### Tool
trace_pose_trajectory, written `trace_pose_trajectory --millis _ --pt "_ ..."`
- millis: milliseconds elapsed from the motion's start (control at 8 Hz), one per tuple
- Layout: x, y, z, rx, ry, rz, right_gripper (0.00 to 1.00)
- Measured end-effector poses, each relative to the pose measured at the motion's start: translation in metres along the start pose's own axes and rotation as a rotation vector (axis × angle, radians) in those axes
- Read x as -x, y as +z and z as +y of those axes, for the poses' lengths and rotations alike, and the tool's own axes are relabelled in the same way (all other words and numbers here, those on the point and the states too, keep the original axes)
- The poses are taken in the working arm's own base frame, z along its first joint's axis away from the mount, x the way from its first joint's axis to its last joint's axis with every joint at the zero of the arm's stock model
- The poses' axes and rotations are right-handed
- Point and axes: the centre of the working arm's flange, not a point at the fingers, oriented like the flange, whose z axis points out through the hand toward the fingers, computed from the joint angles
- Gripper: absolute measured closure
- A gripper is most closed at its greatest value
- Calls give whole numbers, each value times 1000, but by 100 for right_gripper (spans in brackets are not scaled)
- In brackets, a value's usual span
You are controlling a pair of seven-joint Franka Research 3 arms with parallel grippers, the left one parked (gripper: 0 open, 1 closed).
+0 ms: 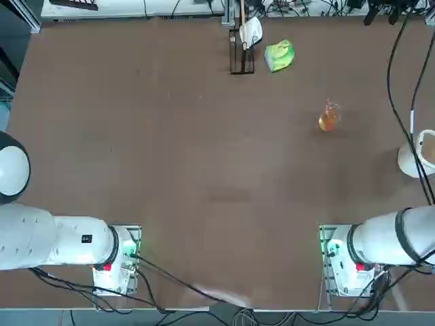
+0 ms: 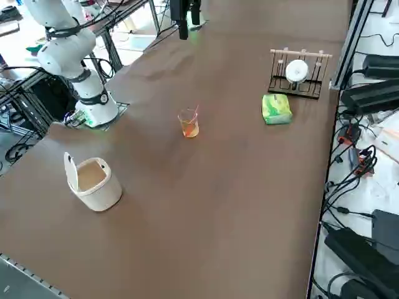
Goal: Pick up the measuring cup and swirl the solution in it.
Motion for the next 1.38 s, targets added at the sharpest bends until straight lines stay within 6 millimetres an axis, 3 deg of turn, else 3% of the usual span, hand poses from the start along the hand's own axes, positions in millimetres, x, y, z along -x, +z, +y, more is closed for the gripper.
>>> trace_pose_trajectory --millis 500,750,1125,1375 --pt "-7 -2 -4 1 -2 -1 0" --pt "-12 10 -21 83 25 -23 0" --pt "-33 68 -77 191 65 -68 0" --pt "-41 117 -102 234 136 -27 0"
